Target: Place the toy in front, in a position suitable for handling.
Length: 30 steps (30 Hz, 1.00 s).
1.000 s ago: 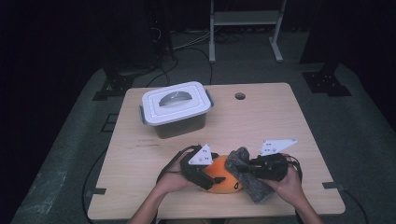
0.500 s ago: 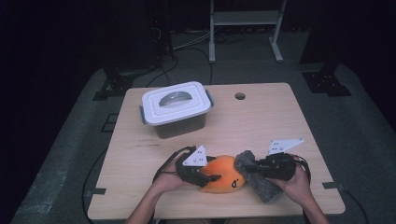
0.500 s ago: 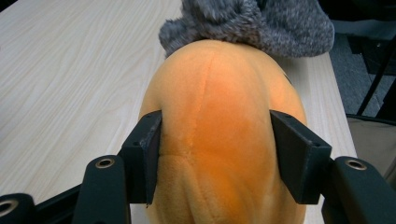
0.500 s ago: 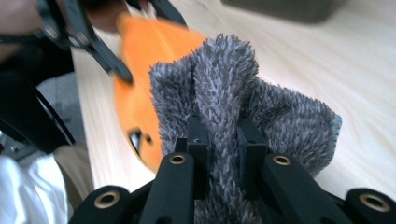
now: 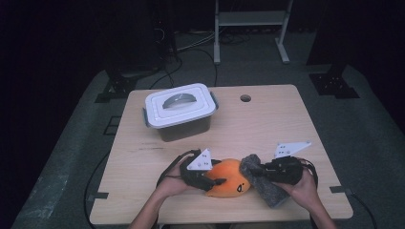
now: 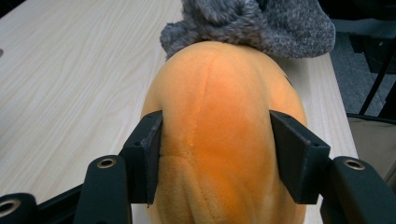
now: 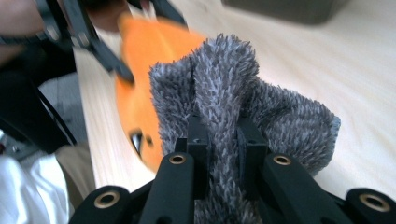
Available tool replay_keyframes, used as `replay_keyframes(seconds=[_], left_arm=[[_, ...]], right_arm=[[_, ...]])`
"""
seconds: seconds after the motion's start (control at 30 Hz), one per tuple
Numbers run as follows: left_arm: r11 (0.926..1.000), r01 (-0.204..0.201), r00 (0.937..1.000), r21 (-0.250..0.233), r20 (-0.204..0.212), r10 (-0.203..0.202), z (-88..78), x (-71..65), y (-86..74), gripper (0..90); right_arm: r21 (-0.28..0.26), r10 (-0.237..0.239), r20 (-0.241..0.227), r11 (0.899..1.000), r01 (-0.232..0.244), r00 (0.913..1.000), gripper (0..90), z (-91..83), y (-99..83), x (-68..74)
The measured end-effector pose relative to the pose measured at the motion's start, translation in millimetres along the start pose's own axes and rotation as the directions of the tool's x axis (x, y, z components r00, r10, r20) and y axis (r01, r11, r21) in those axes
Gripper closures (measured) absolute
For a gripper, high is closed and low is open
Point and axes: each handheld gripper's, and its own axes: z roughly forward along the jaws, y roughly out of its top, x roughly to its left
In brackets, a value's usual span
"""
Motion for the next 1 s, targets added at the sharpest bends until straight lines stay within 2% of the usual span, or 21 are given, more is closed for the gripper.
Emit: replay_keyframes(seconds=[0.1,0.17,0.27,0.3,0.37,0.4,0.43,0.5,0.6,0.63,0.7,0.8,0.93,1.0], left_arm=[[0.9997,-0.026,0.9997,0.006,0.002,0.026,1.6,-4.4,4.7,39.4],[0.9995,-0.027,0.9996,0.017,0.007,0.027,1.5,-5.5,6.9,37.1],[0.9999,0.011,0.9997,0.013,0.020,-0.011,-1.2,-2.2,8.1,24.7],[0.9991,0.037,0.9991,0.020,0.019,-0.037,-2.2,0.1,8.5,20.3],[0.9970,0.071,0.9970,0.030,0.029,-0.072,-2.2,3.6,6.8,17.7],[0.9959,0.086,0.9953,0.025,0.042,-0.087,-1.5,4.4,5.3,18.9],[0.9960,0.088,0.9952,0.019,0.042,-0.088,-1.3,4.2,4.2,24.3],[0.9982,0.058,0.9980,0.016,0.022,-0.059,-0.5,2.3,3.2,34.6],[0.9999,0.013,0.9996,0.000,-0.027,-0.013,-1.0,-2.1,6.6,43.3],[0.9999,0.009,0.9995,-0.009,-0.031,-0.009,-0.1,-3.2,8.1,44.1],[0.9992,-0.035,0.9980,-0.021,-0.054,0.034,3.6,-9.3,14.4,44.5],[0.9980,-0.062,0.9959,-0.016,-0.067,0.061,6.4,-14.3,18.0,43.9],[0.9989,-0.037,0.9981,-0.029,-0.050,0.035,4.7,-11.2,14.1,43.4],[0.9989,-0.030,0.9985,-0.036,-0.046,0.029,5.9,-11.5,14.5,43.1]], right_arm=[[-0.043,-0.024,-0.015,0.999,0.023,0.9996,78.5,0.5,9.1,6.0],[-0.033,-0.043,-0.036,0.999,0.042,0.9984,78.5,6.4,12.5,10.4],[-0.016,-0.049,-0.043,0.999,0.048,0.9979,78.5,11.2,9.6,11.6],[-0.011,-0.052,-0.039,0.999,0.052,0.9979,78.5,10.5,9.2,11.4],[-0.005,-0.053,-0.027,0.999,0.053,0.9983,78.5,8.7,6.9,9.8],[-0.004,-0.043,-0.029,0.999,0.043,0.9987,78.5,7.5,5.0,8.0],[-0.003,-0.038,-0.030,0.999,0.038,0.9988,78.5,6.7,4.0,6.9],[-0.001,-0.034,-0.028,0.999,0.034,0.9990,78.5,5.3,4.4,5.6],[-0.020,-0.049,-0.006,0.999,0.049,0.9988,78.6,2.0,9.6,8.9],[-0.038,-0.055,-0.009,0.998,0.054,0.9985,78.6,0.6,12.2,10.6],[-0.071,-0.072,-0.022,0.995,0.070,0.9972,78.6,-0.4,19.1,16.3],[-0.066,-0.112,-0.005,0.992,0.111,0.9937,78.5,2.5,27.0,26.6],[-0.040,-0.117,0.001,0.992,0.117,0.9931,78.5,3.1,22.2,23.2],[-0.030,-0.104,0.002,0.994,0.104,0.9945,78.5,1.2,20.4,21.0]])
